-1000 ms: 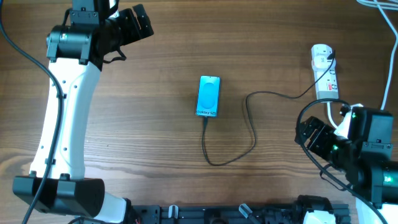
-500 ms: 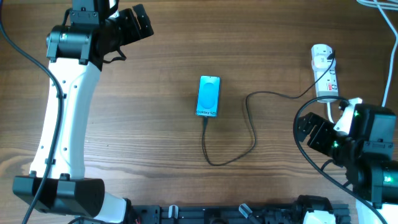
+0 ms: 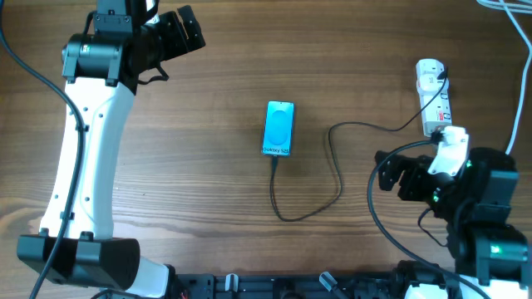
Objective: Plug charger to phone and switch on socket
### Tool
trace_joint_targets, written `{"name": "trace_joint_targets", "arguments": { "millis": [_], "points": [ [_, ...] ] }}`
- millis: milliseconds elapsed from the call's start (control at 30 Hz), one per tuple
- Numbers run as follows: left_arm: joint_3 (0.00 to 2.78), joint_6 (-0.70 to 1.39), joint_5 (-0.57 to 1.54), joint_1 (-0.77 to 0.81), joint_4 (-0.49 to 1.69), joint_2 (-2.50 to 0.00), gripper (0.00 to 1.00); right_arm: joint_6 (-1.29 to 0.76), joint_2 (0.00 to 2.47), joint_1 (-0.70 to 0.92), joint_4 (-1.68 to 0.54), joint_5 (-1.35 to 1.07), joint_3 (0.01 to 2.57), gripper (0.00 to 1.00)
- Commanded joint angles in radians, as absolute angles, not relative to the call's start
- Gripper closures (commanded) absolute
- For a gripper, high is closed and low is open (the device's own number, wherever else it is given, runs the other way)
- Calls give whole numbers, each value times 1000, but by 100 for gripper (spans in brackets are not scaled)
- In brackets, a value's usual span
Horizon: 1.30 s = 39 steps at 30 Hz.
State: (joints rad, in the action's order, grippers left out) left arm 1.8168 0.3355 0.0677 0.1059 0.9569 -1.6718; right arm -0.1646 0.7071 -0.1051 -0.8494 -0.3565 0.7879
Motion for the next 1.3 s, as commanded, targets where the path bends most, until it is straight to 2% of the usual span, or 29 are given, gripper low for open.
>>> {"name": "trace_joint_targets", "arguments": {
  "millis": [0, 567, 733, 933, 1267],
  "points": [
    [1811, 330, 54, 102, 955, -1678, 0, -142, 703, -97, -823, -406, 732, 0],
    [1811, 330, 54, 102, 955, -1678, 0, -85, 690, -87, -727, -415, 715, 0],
    [1811, 330, 54, 102, 954, -1678, 0, -79, 499, -7, -570, -344, 613, 0],
    [1811, 330, 54, 102, 955, -1678, 0, -78, 242, 18, -513, -284, 459, 0],
    [1811, 330, 54, 102, 955, -1678, 0, -81, 77, 27, -144, -284, 181, 0]
  ]
}}
